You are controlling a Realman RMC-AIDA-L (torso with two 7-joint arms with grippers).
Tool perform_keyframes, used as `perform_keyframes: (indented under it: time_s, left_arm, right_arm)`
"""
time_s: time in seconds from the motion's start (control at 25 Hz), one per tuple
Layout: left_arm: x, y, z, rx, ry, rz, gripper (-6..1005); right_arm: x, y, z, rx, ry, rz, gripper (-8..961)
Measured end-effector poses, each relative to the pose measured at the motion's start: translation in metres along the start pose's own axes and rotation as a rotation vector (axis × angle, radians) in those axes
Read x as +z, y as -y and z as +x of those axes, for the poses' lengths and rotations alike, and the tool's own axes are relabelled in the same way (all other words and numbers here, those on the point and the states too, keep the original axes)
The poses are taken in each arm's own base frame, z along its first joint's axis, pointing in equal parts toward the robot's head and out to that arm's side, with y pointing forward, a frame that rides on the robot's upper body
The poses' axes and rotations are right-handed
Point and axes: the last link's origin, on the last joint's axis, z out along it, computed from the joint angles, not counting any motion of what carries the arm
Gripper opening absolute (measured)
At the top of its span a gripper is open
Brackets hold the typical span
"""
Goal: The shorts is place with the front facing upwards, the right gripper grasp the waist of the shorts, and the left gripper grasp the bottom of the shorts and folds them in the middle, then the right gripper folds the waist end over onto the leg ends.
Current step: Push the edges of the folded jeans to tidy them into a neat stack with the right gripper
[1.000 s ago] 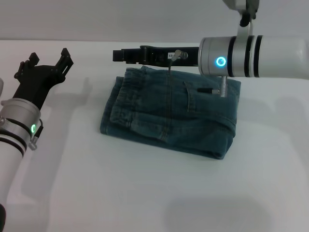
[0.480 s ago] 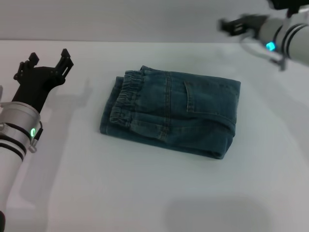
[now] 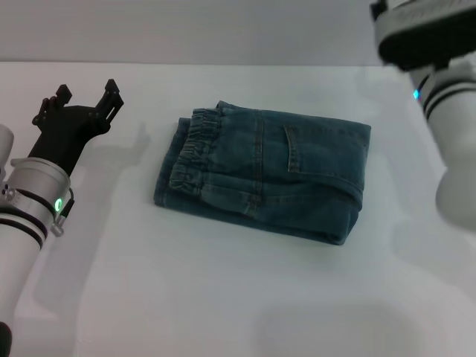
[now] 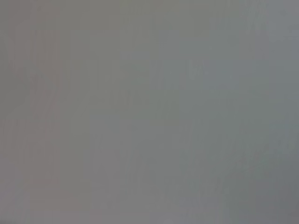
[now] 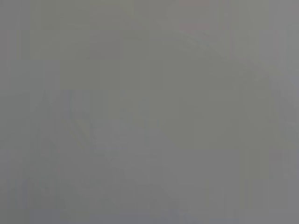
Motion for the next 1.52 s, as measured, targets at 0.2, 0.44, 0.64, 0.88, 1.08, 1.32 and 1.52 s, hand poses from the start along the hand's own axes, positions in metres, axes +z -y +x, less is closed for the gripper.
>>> perform_keyframes:
  time_s: [0.2, 0.44, 0.64, 0.88, 1.08, 1.32, 1.52]
  left_arm:
    - [0.002, -0.002, 0.000, 0.002, 0.006, -0.007, 859]
    - [0.005, -0.003, -0.002, 0.009, 0.025, -0.009, 860]
    - [0.004, -0.001, -0.004, 0.015, 0.032, -0.008, 860]
    - [0.002, 0.000, -0.008, 0.026, 0.046, -0.009, 860]
    - [0.003, -0.002, -0.011, 0.035, 0.068, -0.017, 860]
    - [0.004, -0.007, -0.014, 0.041, 0.085, -0.034, 859]
    - [0.003, -0.009, -0.015, 0.042, 0.090, -0.044, 859]
  right_arm:
    - [-0.017, -0.017, 0.016, -0.015, 0.011, -0.107, 518]
    - [-0.057, -0.063, 0.023, 0.055, -0.011, -0.298, 495]
    - [-0.088, -0.095, 0.025, 0.070, -0.020, -0.432, 476]
    - [-0.114, -0.110, 0.039, 0.123, -0.047, -0.525, 453]
    - [-0.136, -0.119, 0.051, 0.108, -0.065, -0.580, 300]
    - [-0.152, -0.124, 0.056, 0.117, -0.075, -0.603, 70]
    - [-0.149, -0.120, 0.060, 0.146, -0.095, -0.586, 10]
